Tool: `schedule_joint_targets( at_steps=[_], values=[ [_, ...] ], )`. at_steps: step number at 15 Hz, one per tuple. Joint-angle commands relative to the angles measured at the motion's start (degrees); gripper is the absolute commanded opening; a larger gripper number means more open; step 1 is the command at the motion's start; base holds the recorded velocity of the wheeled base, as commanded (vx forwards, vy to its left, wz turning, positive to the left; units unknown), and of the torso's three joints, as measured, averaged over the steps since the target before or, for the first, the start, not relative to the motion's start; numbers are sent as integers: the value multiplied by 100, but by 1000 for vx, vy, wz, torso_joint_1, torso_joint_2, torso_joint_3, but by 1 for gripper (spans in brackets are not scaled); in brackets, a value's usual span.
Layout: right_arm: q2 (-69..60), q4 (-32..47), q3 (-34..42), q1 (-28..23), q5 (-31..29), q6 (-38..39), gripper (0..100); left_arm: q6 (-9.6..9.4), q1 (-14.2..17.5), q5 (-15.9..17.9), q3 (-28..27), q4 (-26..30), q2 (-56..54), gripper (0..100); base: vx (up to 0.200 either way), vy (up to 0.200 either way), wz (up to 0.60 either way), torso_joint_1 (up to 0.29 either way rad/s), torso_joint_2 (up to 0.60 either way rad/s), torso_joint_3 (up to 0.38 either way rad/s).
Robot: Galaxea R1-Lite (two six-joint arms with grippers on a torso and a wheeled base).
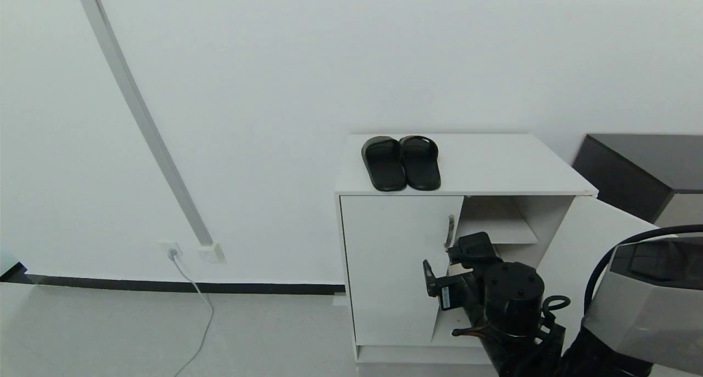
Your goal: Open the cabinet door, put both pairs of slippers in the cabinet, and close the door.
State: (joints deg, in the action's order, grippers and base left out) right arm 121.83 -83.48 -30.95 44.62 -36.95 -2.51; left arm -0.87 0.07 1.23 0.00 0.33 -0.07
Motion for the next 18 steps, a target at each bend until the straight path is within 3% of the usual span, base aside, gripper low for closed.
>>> schedule_joint_targets(
  at_steps=[1, 4, 7, 9, 12, 18],
  values=[
    [-10, -81, 1, 12, 91, -65, 100, 7, 1, 0, 0, 2, 7, 0, 0, 0, 0, 281, -598, -334],
    [-28, 183, -403, 12, 294, -223, 100, -1, 1, 0, 0, 2, 7, 0, 0, 0, 0, 245, -548, -300],
    [-529, 2275, -1431, 73, 302, 585, 100, -19, 1, 0, 0, 2, 7, 0, 0, 0, 0, 190, -406, -224],
    [-634, 2952, -1967, 73, 258, 928, 100, -28, 1, 0, 0, 2, 7, 0, 0, 0, 0, 102, -227, -107],
    [-432, 2987, -2380, 12, 65, 945, 100, -28, 1, 9, 0, 2, 7, 0, 133, 0, 0, 8, -15, -6],
    [-300, 2987, -2495, -58, 65, 945, 100, -36, 1, 18, 0, 2, 7, 0, 200, 0, 0, 5, -2, 1]
  ],
)
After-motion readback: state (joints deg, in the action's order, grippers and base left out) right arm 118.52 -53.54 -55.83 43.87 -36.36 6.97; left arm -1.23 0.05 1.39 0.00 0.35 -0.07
